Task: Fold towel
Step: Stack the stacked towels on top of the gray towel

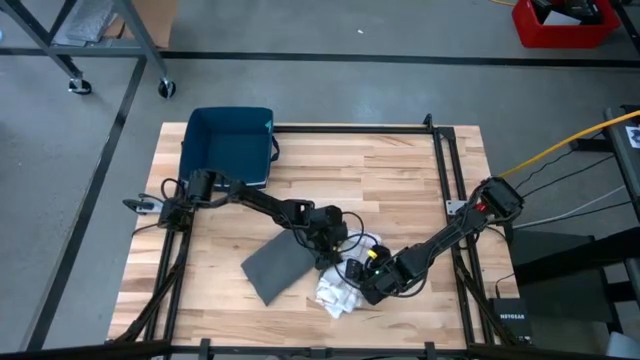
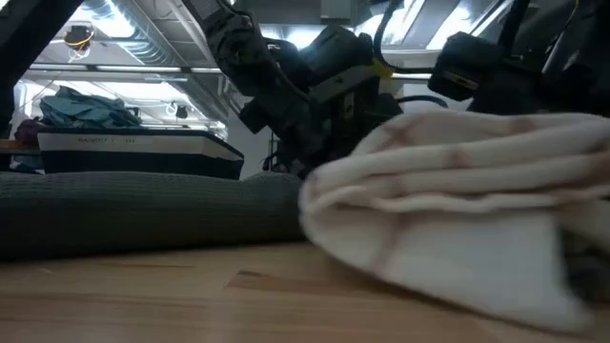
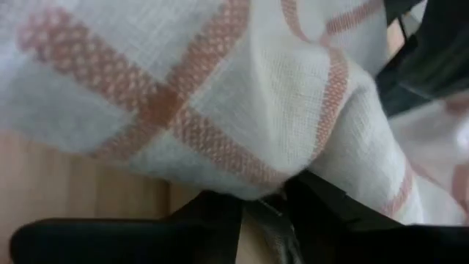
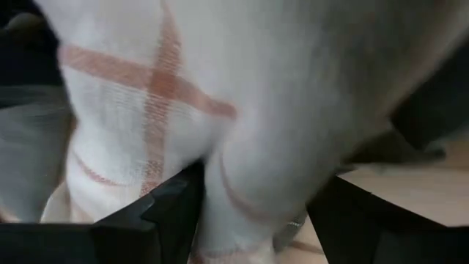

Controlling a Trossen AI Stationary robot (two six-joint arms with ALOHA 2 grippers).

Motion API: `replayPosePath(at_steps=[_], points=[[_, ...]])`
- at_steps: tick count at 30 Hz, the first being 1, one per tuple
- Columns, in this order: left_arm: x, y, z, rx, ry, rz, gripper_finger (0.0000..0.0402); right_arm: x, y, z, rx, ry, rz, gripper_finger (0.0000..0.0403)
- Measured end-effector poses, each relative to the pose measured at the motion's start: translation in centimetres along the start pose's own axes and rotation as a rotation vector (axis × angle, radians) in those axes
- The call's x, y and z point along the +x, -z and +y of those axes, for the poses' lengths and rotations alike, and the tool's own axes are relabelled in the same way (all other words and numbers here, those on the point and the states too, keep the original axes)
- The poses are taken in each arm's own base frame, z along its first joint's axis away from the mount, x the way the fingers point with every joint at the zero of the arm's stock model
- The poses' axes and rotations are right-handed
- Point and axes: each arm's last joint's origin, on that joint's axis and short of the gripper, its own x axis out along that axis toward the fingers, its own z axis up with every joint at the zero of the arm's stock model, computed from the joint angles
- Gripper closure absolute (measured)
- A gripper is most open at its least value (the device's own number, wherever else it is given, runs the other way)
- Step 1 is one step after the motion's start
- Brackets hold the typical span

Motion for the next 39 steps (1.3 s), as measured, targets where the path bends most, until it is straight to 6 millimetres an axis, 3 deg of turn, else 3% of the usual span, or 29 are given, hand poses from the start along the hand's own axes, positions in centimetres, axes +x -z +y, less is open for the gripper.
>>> replayPosePath(at_steps=[7, 11, 16, 28, 39], points=[[0.1, -0.2, -0.2, 0.058, 0.04, -0.026, 0.0352, 0.6, 0.2, 0.2, 0.0, -0.092, -0.041, 0.0195], [0.1, -0.3, -0.3, 0.065, 0.046, -0.026, 0.0391, 0.7, 0.2, 0.2, -0.019, -0.098, -0.055, 0.0258], [-0.5, -0.5, -0.6, 0.087, 0.071, -0.024, 0.0393, 0.7, 0.2, 0.2, -0.056, -0.122, -0.072, 0.0351], [-4.6, -2.1, -3.6, 0.224, 0.117, 0.004, 0.0399, -0.5, 1.7, 3.1, -0.152, -0.239, -0.12, 0.0354], [-5.1, -2.2, -5.8, 0.316, 0.163, -0.01, 0.0399, -1.7, 2.8, 4.7, -0.192, -0.285, -0.12, 0.0354]])
